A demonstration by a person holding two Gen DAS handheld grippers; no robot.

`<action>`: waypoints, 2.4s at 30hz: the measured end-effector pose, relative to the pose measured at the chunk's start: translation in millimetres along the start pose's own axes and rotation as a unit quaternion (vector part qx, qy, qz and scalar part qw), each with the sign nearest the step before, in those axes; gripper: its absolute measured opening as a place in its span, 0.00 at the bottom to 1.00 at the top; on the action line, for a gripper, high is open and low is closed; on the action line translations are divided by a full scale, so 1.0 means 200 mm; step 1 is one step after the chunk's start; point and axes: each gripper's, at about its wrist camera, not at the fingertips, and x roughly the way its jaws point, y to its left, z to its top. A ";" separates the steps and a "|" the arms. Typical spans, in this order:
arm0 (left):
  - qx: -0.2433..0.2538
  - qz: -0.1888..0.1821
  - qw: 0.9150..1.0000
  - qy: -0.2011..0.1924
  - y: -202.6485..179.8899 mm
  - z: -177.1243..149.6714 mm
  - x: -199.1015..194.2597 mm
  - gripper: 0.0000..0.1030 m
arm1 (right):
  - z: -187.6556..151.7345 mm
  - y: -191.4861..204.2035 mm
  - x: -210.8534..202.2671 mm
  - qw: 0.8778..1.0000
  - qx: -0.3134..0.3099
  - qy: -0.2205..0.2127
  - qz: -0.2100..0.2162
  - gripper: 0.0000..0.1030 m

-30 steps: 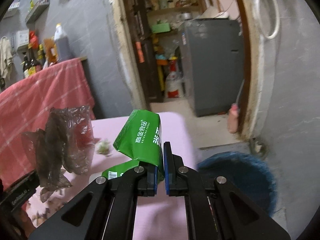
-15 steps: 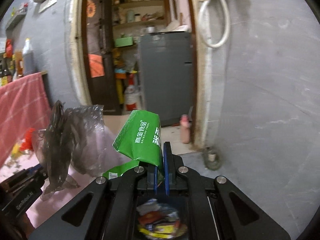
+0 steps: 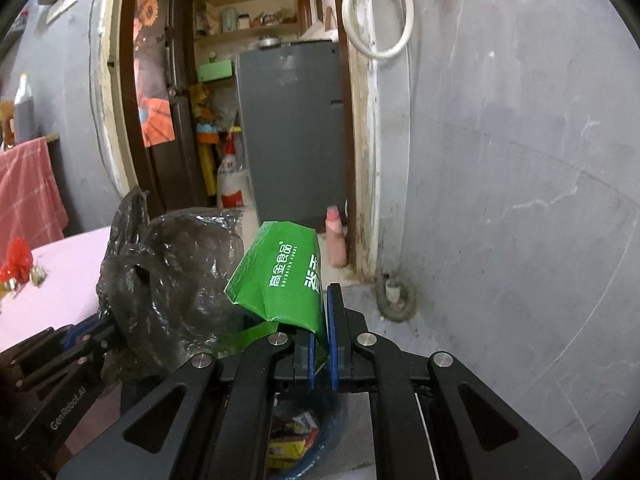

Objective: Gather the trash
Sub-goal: 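Carry the black bag and green tube over the bin and open both tools, then move both tools back to the table toward the lemon-print bag and garlic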

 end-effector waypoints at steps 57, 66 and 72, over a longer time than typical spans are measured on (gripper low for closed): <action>-0.062 0.032 0.995 -0.077 0.24 0.18 -0.38 0.73 | 0.12 0.09 -0.27 0.994 0.030 -0.070 0.077 0.75; -0.064 0.058 0.988 -0.125 0.41 0.25 -0.66 0.92 | 0.22 0.24 -0.45 0.990 0.034 -0.107 0.089 1.00; -0.063 0.083 0.985 -0.137 0.55 0.23 -0.83 0.96 | 0.25 0.40 -0.55 0.986 0.021 -0.126 0.103 1.00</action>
